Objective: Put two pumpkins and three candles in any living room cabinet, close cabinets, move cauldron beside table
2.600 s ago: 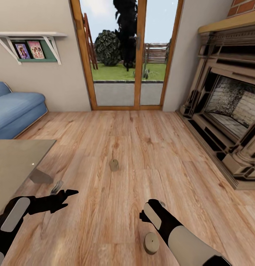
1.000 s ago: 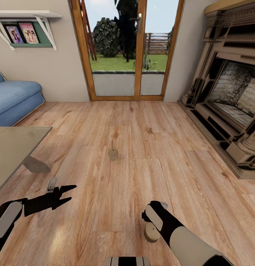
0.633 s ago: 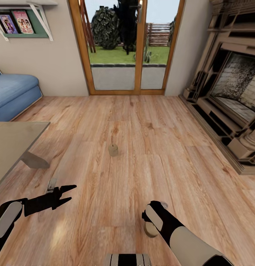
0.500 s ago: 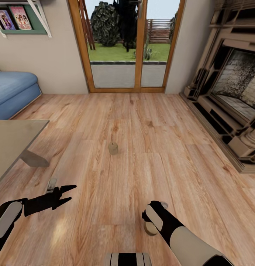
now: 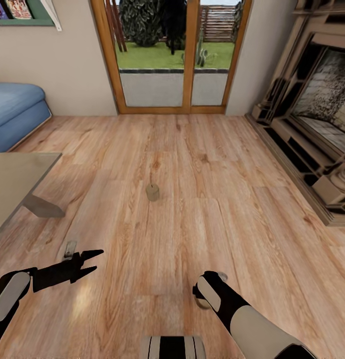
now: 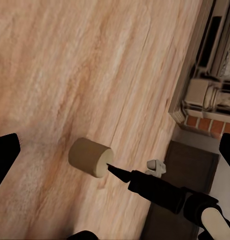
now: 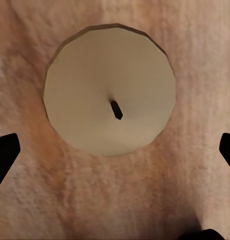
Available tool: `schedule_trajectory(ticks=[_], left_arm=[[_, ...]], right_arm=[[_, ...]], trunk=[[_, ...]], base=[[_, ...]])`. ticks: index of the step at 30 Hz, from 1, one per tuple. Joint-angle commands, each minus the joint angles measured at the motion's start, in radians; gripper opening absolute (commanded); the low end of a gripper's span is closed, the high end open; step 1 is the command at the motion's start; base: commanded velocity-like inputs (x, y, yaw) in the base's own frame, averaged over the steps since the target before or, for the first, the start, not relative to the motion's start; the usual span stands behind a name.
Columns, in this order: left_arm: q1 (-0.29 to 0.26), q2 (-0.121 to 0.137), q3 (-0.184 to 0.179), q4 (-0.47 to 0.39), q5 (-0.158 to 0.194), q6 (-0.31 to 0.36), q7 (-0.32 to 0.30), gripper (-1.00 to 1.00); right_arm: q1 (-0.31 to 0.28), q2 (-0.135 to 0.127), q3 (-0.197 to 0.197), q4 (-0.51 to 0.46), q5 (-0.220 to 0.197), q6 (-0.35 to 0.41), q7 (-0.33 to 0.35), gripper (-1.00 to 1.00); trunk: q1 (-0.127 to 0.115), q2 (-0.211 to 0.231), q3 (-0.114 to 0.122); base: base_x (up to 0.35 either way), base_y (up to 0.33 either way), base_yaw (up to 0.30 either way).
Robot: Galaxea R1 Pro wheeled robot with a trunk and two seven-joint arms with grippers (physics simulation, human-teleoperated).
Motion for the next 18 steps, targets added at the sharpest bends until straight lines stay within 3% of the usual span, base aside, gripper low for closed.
schedule_trajectory(ticks=[1, 9, 18], left_arm=[[0.000, 0.000, 0.000, 0.000, 0.001, 0.000, 0.000, 1.00], [0.000, 0.000, 0.000, 0.000, 0.001, 0.000, 0.000, 1.00], [0.000, 0.000, 0.000, 0.000, 0.002, 0.000, 0.000, 1.00]], right_arm=[[0.000, 0.000, 0.000, 0.000, 0.000, -0.002, 0.000, 1.00], [0.000, 0.001, 0.000, 0.000, 0.000, -0.004, 0.000, 1.00], [0.000, 0.000, 0.000, 0.000, 0.000, -0.004, 0.000, 1.00]], trunk=[[0.000, 0.000, -0.004], [0.004, -0.002, -0.035], [0.004, -0.002, -0.039]], base=[[0.000, 0.000, 0.000], [0.000, 0.000, 0.000], [0.000, 0.000, 0.000]])
